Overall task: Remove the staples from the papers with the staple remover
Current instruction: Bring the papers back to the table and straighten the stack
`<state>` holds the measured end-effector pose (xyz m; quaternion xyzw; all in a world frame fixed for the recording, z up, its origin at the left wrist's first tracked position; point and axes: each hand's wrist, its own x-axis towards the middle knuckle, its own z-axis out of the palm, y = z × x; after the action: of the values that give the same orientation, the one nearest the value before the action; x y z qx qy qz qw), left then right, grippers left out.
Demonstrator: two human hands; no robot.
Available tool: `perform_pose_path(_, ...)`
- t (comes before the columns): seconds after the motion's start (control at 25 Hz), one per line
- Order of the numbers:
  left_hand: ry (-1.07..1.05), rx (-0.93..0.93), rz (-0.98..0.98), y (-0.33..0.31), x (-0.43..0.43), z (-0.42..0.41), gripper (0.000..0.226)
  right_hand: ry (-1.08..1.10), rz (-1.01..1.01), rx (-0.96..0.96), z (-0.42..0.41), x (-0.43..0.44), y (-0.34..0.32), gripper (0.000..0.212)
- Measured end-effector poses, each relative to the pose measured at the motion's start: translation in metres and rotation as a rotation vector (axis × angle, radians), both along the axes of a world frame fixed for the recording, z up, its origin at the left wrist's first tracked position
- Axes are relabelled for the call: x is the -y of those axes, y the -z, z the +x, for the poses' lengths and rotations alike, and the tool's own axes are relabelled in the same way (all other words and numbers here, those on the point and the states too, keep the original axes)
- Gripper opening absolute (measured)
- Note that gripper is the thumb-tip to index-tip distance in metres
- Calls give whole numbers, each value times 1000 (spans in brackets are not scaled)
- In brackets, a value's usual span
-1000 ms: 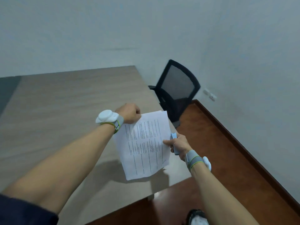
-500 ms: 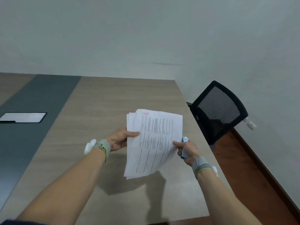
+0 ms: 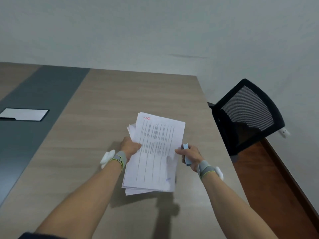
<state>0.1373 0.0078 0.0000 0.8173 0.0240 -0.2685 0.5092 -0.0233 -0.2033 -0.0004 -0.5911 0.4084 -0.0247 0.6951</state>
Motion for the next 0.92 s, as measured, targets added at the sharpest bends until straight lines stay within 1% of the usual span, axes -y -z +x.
perform_pose_path(0.08,17,42,150,17,12,1,25,-27,-5,-110,-1,18,13,26)
perform_pose_path(0.16,42,35,288,35,17,3,31,-57,13,-185,-1,37,27,24)
perform_pose_path(0.24,20,31,337,47,16,4,32,-68,55,-202,-3,51,41,17)
perform_pose_path(0.32,5,17,359,55,19,7,31,-104,30,-220,-5,63,55,15)
perform_pose_path(0.44,-4,-4,352,58,23,9,30,-127,-123,-263,-10,73,68,19)
perform_pose_path(0.48,9,-11,373,58,25,9,30,-129,-212,-304,-11,77,71,24)
perform_pose_path(0.56,22,-24,397,58,31,6,30,-193,-436,-423,-13,84,76,20)
perform_pose_path(0.64,6,-62,344,61,38,4,32,-291,-630,-543,-14,89,79,16)
perform_pose_path(0.72,-16,-110,245,64,42,3,35,-332,-748,-629,-16,91,80,19)
perform_pose_path(0.84,-17,-184,128,63,47,1,35,-381,-786,-703,-20,96,82,23)
perform_pose_path(0.92,-8,-220,70,57,48,2,36,-384,-858,-672,-19,95,82,35)
